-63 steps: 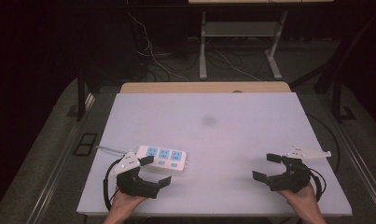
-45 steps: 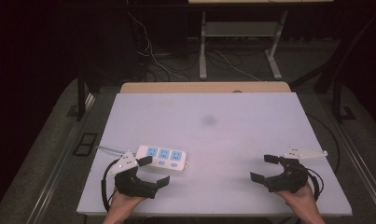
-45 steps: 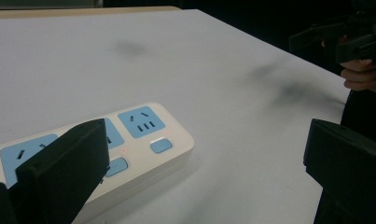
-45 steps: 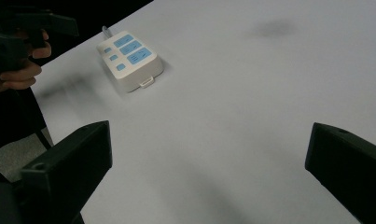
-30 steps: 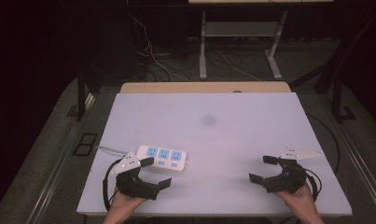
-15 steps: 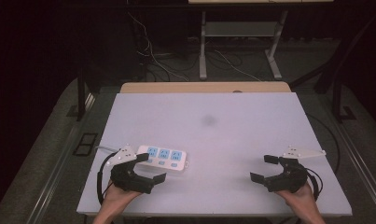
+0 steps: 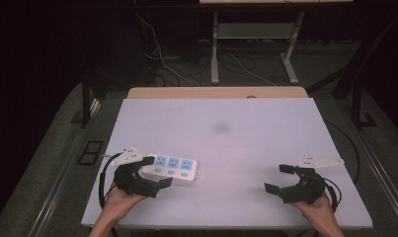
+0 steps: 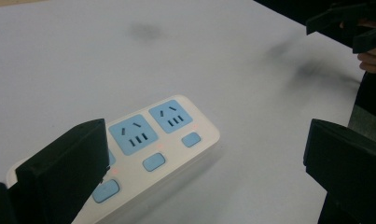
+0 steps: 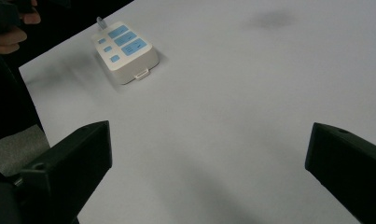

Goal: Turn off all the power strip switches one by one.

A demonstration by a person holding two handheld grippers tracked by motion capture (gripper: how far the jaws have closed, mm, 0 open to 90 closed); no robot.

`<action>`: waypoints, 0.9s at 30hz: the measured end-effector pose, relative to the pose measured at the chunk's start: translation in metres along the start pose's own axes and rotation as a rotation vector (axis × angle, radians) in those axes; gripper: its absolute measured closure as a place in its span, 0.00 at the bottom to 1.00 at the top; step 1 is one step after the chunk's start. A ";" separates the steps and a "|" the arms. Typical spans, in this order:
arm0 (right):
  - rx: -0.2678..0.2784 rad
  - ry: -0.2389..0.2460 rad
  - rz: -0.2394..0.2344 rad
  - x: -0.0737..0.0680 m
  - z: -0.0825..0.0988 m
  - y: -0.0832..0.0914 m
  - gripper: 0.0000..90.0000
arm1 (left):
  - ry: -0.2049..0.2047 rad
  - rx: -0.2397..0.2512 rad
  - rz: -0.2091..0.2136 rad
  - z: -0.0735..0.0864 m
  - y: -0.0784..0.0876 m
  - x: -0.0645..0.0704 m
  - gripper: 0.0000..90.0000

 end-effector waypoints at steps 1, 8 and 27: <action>-0.001 0.001 0.001 0.000 0.000 0.000 0.00 | -0.003 -0.005 -0.003 -0.001 0.000 -0.001 0.00; -0.003 0.004 0.007 0.000 0.000 0.000 0.00 | -0.014 -0.050 -0.019 -0.007 0.002 -0.007 0.00; -0.009 0.005 0.006 0.001 0.001 0.000 0.00 | -0.027 -0.181 -0.039 -0.018 -0.004 -0.030 0.00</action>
Point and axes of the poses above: each handheld gripper's, and its own axes: y roughly backward along the jaws, z roughly out of its underside, x roughly to its right, the point moved 3 cm from there along -y, roughly forward along the jaws, and after that the axes turned 7 degrees about -x, right-handed, at the moved point
